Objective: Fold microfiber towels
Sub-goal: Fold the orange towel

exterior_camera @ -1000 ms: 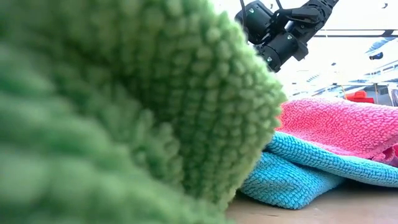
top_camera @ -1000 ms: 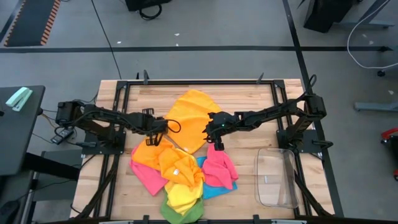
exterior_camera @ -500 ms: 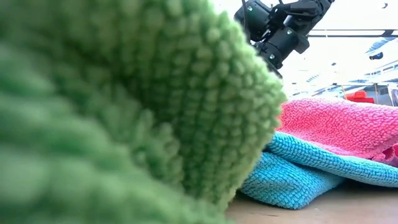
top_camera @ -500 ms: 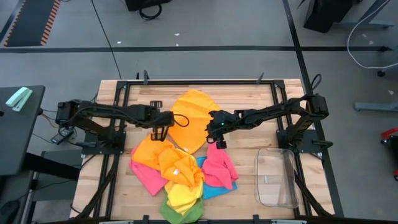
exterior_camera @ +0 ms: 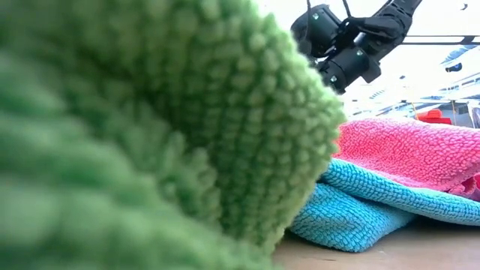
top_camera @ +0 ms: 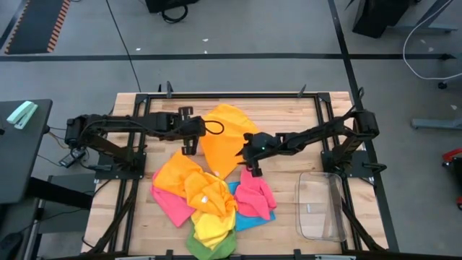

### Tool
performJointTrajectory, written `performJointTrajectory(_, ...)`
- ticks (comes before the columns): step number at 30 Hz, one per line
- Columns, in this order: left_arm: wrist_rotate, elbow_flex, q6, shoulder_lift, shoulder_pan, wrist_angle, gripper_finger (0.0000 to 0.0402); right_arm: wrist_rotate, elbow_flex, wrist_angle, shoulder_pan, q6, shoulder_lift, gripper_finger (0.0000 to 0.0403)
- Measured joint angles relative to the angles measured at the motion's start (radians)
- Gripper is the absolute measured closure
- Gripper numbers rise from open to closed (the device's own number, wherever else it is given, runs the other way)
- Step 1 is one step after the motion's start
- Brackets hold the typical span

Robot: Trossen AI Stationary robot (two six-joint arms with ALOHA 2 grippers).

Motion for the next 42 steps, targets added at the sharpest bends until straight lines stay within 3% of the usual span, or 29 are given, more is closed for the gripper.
performJointTrajectory(5,-0.015,-0.001,-0.005,0.0,0.013,0.01,0.0377,-0.008,0.007,0.091,0.059,-0.029,0.053,0.0233)
performJointTrajectory(9,-0.02,0.0,-0.021,0.0,0.025,0.024,0.0387,-0.006,0.037,0.157,0.08,-0.024,0.118,0.0233)
performJointTrajectory(28,-0.034,0.001,-0.158,0.0,0.089,0.035,0.0383,0.015,0.242,0.156,0.084,-0.075,0.339,0.0204)
performJointTrajectory(42,-0.034,0.001,-0.166,0.0,0.077,0.013,0.0386,0.003,0.334,0.144,0.048,-0.078,0.436,0.0219)
